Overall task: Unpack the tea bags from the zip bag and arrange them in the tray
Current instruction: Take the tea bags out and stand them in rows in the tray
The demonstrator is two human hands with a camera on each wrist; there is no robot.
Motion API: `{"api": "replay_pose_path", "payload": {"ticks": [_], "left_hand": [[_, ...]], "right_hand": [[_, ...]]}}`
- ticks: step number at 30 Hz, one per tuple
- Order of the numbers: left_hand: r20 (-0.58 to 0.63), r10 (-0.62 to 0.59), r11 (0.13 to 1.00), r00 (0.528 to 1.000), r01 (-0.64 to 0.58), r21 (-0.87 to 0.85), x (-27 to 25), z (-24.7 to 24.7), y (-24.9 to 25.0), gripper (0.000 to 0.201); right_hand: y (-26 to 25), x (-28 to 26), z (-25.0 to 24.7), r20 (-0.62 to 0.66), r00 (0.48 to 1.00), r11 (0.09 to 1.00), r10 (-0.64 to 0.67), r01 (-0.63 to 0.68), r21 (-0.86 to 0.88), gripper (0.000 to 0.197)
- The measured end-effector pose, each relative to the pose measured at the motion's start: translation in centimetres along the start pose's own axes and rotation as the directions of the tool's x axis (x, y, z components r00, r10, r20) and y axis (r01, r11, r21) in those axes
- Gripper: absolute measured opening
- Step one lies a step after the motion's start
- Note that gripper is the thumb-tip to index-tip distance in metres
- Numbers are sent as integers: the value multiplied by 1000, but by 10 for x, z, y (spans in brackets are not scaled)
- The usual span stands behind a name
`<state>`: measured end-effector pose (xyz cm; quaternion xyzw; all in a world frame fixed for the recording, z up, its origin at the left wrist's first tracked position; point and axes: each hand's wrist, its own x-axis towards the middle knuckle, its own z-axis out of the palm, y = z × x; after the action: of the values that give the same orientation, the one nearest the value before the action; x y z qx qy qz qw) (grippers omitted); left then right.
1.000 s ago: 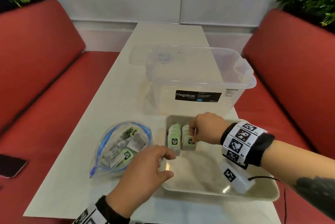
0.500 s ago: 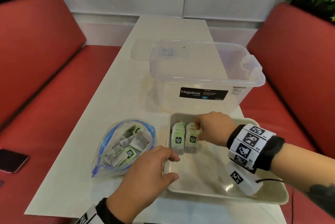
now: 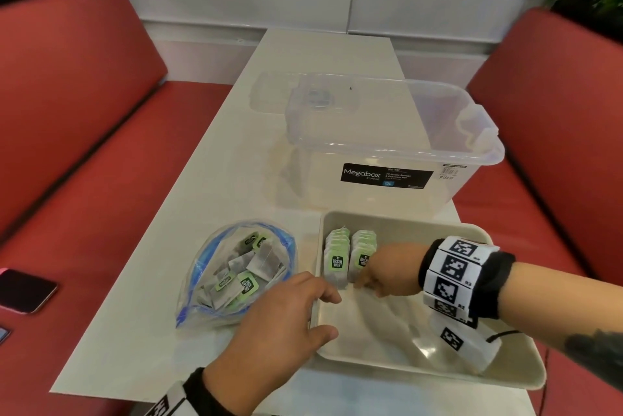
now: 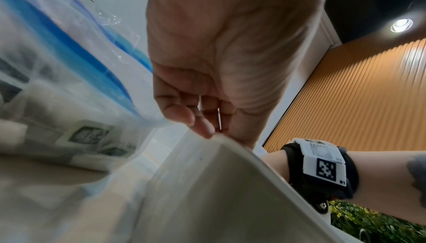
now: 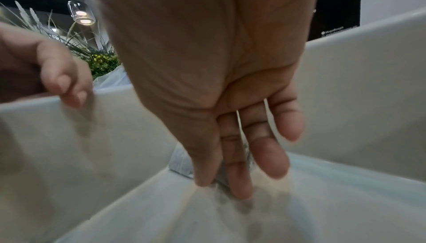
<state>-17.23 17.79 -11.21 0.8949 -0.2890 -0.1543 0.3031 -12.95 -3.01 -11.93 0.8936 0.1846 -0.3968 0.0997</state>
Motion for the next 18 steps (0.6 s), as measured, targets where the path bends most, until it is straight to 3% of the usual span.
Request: {"api": "replay_pose_path", "payload": {"ticks": [5, 12, 18], "left_hand": [[7, 4, 1000, 1000, -4, 2, 0, 0, -1, 34], [3, -2, 1000, 1000, 2, -5, -1, 1, -1, 29], [-4, 11, 1000, 1000, -11, -11, -3, 3, -4, 27]], "right_hand": [[6, 7, 2, -35, 998, 999, 42, -43, -22, 39], [0, -1, 0, -79, 996, 997, -49, 54, 61, 45], [-11, 6, -2, -39, 994, 993, -97, 100, 62, 52]]}}
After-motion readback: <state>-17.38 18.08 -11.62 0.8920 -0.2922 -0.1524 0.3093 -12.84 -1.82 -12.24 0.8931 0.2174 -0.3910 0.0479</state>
